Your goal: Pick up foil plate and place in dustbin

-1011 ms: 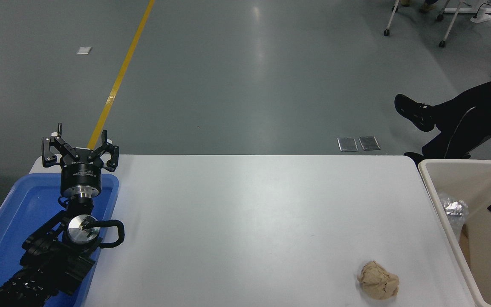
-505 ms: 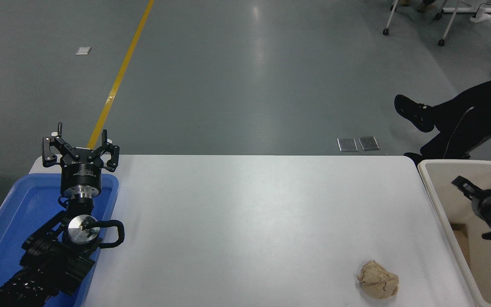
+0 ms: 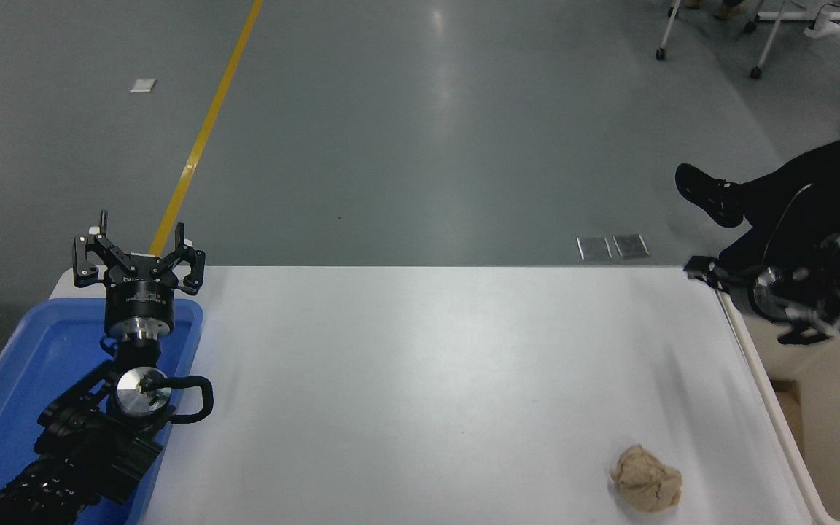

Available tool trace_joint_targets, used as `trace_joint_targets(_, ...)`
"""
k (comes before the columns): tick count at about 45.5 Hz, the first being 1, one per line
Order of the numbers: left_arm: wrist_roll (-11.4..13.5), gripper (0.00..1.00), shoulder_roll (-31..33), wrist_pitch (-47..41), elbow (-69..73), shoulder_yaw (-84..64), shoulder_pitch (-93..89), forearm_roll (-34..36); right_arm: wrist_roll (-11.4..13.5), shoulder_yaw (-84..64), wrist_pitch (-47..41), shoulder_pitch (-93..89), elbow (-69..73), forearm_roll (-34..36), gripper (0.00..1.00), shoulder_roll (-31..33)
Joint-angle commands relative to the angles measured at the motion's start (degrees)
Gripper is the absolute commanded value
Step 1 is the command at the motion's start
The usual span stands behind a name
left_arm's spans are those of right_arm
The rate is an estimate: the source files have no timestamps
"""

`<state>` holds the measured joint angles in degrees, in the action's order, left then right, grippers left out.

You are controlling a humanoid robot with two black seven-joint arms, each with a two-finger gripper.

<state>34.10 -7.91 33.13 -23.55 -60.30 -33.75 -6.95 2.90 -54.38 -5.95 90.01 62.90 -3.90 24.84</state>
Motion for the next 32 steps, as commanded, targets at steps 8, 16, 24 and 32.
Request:
trace_joint_targets(8, 0.0, 0.99, 0.0, 0.0, 0.1, 0.0, 0.0, 0.0, 0.4, -8.0, -10.4, 30.2, 31.4, 0.5, 1.00, -3.0)
trace_joint_targets(16, 0.0, 0.99, 0.0, 0.0, 0.0, 0.0, 0.0, 0.0, 0.4, -9.2, -19.2, 40.5, 34.9, 0.7, 1.00, -4.6)
trace_joint_targets(24, 0.0, 0.99, 0.0, 0.0, 0.1, 0.0, 0.0, 0.0, 0.4, -8.4, -27.8, 46.7, 35.8, 1.9, 1.00, -5.1)
trace_joint_targets(32, 0.0, 0.99, 0.0, 0.0, 0.1, 0.0, 0.0, 0.0, 0.8, -8.4, -28.9, 45.9, 36.0, 1.9, 1.00, -5.8)
